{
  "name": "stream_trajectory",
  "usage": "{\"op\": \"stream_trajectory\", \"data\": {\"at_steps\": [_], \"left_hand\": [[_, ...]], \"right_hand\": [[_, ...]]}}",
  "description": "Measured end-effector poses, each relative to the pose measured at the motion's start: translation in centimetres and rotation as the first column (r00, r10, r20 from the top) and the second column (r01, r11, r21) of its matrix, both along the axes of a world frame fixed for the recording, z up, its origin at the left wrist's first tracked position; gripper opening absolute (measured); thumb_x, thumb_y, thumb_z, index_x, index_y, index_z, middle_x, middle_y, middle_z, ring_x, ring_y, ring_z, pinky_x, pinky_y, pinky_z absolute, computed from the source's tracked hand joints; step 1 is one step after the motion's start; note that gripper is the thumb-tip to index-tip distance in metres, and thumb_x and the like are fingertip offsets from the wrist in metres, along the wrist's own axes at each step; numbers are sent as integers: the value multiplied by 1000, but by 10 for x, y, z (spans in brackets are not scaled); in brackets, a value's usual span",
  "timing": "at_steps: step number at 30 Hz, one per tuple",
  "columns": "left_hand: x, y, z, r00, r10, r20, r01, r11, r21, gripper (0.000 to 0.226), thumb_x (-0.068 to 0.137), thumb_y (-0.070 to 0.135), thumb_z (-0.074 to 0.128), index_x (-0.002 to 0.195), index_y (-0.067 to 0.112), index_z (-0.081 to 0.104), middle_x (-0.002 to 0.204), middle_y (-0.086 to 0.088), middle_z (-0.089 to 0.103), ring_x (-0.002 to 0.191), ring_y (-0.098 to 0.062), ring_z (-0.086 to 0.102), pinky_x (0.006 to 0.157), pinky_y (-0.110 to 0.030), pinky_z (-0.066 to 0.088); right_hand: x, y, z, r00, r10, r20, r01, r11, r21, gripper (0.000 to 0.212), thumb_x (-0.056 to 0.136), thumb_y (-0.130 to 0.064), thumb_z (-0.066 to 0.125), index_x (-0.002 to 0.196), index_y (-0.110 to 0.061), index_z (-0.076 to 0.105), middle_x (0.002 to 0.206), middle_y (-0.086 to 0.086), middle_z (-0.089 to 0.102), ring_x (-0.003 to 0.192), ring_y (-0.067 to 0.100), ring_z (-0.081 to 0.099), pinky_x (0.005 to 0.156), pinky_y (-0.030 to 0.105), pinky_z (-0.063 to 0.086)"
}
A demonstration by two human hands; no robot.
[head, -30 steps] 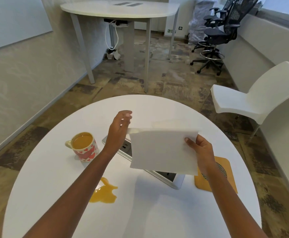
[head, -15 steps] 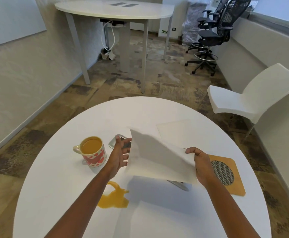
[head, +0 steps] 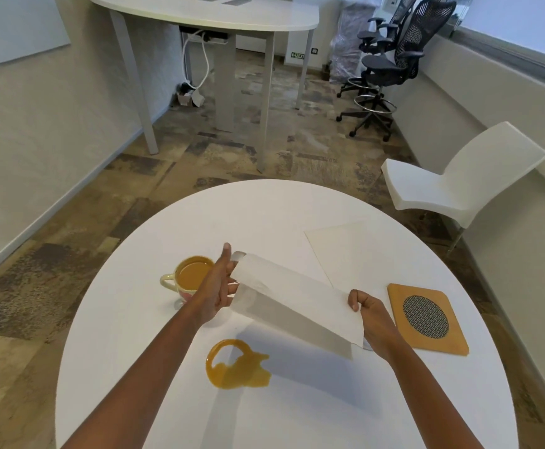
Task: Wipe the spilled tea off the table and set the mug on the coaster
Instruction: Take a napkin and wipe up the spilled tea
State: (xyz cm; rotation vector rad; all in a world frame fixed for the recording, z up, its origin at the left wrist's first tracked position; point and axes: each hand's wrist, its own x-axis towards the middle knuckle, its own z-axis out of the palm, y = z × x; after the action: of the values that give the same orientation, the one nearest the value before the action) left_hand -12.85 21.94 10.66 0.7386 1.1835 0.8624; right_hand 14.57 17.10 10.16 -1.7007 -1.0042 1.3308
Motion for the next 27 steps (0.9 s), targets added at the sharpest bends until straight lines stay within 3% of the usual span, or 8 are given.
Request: {"op": "stream_trajectory", "data": {"at_steps": [5, 9, 13, 15, 19, 21, 23, 27], "left_hand": [[-14, 0, 10, 996, -90, -16, 90, 996, -17, 37, 91, 43, 48, 71, 15, 59, 39, 7, 62, 34, -5, 58, 33, -14, 42], [-22, -2, 13, 993, -87, -76, 88, 996, 11, 21, 89, 23, 59, 72, 9, 61, 46, 2, 64, 36, -9, 59, 32, -10, 38], [-29, -3, 17, 992, -56, -109, 63, 996, 58, 13, 88, 16, 60, 80, 6, 63, 82, -17, 56, 72, -28, 51, 58, -30, 37], [-31, -2, 16, 993, -36, -115, 47, 994, 94, 17, 89, 14, 59, 76, 6, 65, 72, -12, 66, 64, -24, 62, 60, -29, 48], [-34, -4, 18, 995, -7, -99, 24, 986, 168, 22, 90, 10, 57, 69, 8, 67, 57, 1, 69, 54, -14, 64, 53, -24, 53], [-37, -5, 19, 997, 3, -83, 12, 983, 184, 23, 90, 9, 57, 69, 8, 67, 53, 5, 70, 51, -10, 65, 49, -20, 54], [-39, -5, 20, 998, -1, -70, 15, 979, 201, 22, 90, 10, 56, 71, 9, 67, 53, 6, 70, 50, -8, 65, 48, -18, 54], [-42, -6, 22, 999, -9, -49, 19, 975, 220, 20, 90, 9, 55, 75, 10, 68, 56, 7, 71, 53, -8, 67, 50, -19, 55]], "right_hand": [[-13, -4, 3, 998, -3, 65, 4, 1000, -26, 47, 76, 14, 19, 48, -20, 37, 67, 2, 43, 65, 19, 41, 50, 23, 20], [-23, -7, 8, 998, -25, 66, 27, 999, -35, 45, 76, 12, 19, 49, -19, 36, 68, 3, 40, 65, 19, 38, 50, 24, 19], [-33, -12, 15, 998, -59, -29, 59, 998, -10, 43, 81, 14, 22, 53, -15, 37, 69, 6, 41, 60, 18, 37, 39, 16, 24], [-38, -16, 17, 985, -95, -141, 96, 995, 2, 41, 86, 14, 25, 58, -11, 42, 71, 7, 47, 57, 17, 42, 35, 15, 32], [-46, -22, 13, 878, -191, -439, 216, 976, 8, 25, 97, -6, 33, 105, -15, 55, 87, 11, 58, 73, 22, 54, 61, 32, 48], [-46, -23, 10, 793, -223, -567, 244, 969, -40, 28, 99, -29, 32, 116, -20, 52, 103, 12, 60, 92, 27, 56, 77, 42, 46], [-47, -23, 9, 812, -199, -549, 195, 979, -66, 37, 96, -44, 32, 119, -21, 51, 113, 8, 59, 105, 29, 55, 84, 46, 46], [-56, -24, 6, 896, -127, -425, 141, 990, 0, 32, 92, -16, 51, 124, -17, 51, 113, 5, 61, 102, 23, 59, 79, 38, 54]]}}
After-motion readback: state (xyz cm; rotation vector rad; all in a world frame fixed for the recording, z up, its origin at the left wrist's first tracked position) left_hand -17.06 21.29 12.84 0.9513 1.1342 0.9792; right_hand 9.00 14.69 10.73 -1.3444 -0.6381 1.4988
